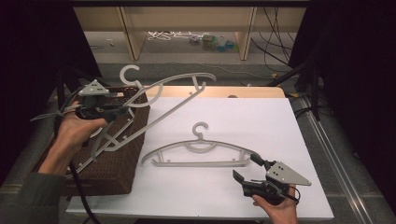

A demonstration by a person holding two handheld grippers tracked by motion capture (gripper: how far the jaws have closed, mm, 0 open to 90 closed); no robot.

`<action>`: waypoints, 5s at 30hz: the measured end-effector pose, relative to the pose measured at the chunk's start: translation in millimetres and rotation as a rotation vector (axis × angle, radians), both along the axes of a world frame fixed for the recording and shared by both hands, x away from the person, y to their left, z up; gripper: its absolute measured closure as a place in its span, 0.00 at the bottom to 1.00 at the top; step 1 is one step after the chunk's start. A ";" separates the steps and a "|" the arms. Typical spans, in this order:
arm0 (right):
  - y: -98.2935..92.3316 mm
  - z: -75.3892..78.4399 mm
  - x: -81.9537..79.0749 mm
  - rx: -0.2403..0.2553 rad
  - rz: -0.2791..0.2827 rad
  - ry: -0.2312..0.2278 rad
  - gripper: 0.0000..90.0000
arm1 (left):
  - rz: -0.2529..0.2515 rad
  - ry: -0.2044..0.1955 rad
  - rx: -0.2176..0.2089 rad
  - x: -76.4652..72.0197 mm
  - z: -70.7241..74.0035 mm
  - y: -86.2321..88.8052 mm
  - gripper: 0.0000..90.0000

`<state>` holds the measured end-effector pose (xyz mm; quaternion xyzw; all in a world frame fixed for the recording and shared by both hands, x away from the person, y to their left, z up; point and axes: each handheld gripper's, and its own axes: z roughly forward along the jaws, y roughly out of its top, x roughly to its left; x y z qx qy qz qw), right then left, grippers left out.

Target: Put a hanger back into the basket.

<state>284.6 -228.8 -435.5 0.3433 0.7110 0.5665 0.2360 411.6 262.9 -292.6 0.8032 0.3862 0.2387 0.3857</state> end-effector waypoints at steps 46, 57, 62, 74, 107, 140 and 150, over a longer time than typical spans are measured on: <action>-0.7 -0.8 0.9 0.017 0.007 0.017 0.20 | 0.332 -0.026 0.037 -13.1 -61.2 145.7 0.91; -1.0 -0.7 0.8 0.014 0.004 0.019 0.20 | 0.331 -0.022 0.052 -20.5 -74.3 157.1 0.91; -2.4 -0.1 0.9 0.009 0.003 0.018 0.20 | 0.330 -0.012 0.080 -23.0 -80.2 160.4 0.90; -1.8 -0.9 1.5 0.009 0.004 0.023 0.20 | 0.290 0.041 0.203 -20.7 -88.9 156.5 0.90; -2.0 -0.6 1.6 0.029 -0.003 0.015 0.20 | 0.286 0.146 0.282 -4.0 -99.4 134.1 0.64; -4.1 1.3 0.2 0.014 -0.008 0.023 0.20 | 0.109 -0.137 -0.271 -40.2 -51.1 -20.9 0.23; -4.3 1.6 0.5 0.016 -0.003 0.016 0.19 | 0.014 -0.118 -0.353 -39.1 -59.9 -59.7 0.18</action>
